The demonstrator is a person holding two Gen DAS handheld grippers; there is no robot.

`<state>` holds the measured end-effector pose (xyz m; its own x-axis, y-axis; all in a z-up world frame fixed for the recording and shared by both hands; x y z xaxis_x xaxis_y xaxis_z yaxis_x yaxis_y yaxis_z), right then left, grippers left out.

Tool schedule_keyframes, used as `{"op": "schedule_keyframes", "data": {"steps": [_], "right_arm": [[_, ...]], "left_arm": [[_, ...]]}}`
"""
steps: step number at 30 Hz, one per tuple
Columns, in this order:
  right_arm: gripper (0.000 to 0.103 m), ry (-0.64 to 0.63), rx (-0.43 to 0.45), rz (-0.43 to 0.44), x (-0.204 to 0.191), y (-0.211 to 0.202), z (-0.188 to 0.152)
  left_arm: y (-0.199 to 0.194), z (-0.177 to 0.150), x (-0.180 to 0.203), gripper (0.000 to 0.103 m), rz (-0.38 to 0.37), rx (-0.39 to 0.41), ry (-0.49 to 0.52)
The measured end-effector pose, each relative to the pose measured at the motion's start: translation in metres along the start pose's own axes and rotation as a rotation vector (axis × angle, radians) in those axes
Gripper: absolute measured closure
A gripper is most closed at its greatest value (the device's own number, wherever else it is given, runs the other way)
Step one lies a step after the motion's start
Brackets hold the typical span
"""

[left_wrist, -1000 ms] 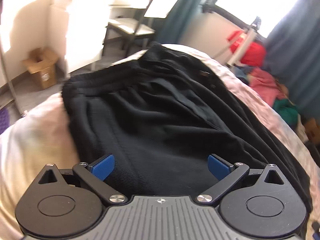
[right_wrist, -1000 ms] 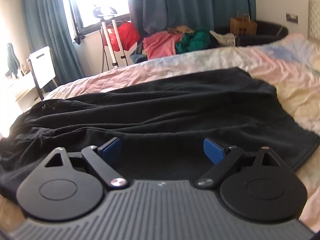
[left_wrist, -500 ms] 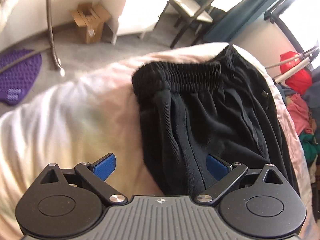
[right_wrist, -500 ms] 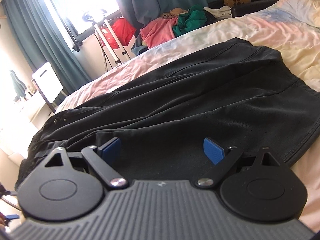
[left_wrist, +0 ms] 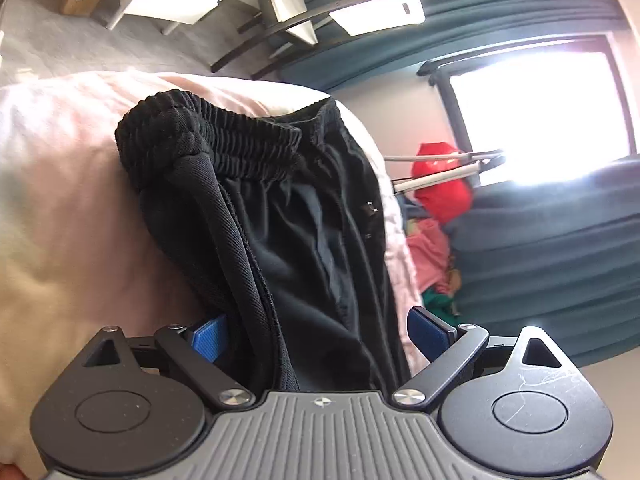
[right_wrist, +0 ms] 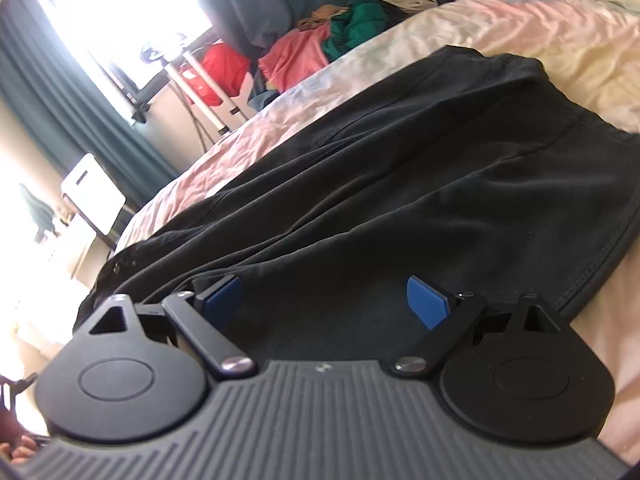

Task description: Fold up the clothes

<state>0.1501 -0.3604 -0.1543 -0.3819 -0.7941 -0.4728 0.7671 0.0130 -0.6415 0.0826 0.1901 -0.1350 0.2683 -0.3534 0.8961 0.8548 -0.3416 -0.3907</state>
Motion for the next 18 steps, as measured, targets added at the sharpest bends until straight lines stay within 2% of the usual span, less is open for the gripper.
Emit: {"op": "schedule_keyframes", "data": {"steps": [3, 6, 9, 12, 14, 18], "right_arm": [[0.012, 0.086, 0.036, -0.017, 0.020, -0.004, 0.013], [0.012, 0.217, 0.094, -0.067, 0.057, -0.011, 0.033], [0.012, 0.316, 0.178, -0.186, 0.102, -0.022, 0.054], [0.012, 0.365, 0.243, -0.319, 0.140, -0.027, 0.068], [0.012, 0.410, 0.226, -0.347, 0.157, -0.020, 0.064], [0.012, 0.503, 0.184, -0.395, 0.187, -0.005, 0.056]], "left_arm": [[0.007, -0.006, -0.016, 0.010, 0.146, -0.048, 0.021], [0.013, -0.008, -0.040, 0.015, 0.257, -0.098, -0.039], [0.013, 0.000, -0.056, 0.015, 0.263, -0.083, -0.144], [0.014, 0.014, -0.058, 0.015, 0.257, -0.052, -0.118], [0.014, 0.018, -0.057, 0.015, 0.237, -0.042, -0.108], [0.015, 0.011, -0.059, 0.014, 0.213, -0.070, -0.119]]}}
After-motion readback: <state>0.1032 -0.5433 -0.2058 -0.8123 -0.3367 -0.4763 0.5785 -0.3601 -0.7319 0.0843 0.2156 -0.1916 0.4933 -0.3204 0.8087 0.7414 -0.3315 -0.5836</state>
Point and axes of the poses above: each gripper's, at about its wrist camera, not at the fingertips, and y roughly the way its jaws point, x to its right, z to its top, the point moved 9 cm from there along y, roughly the way its jaws point, and after that the axes turned 6 degrees about -z, right-handed, at the moved point
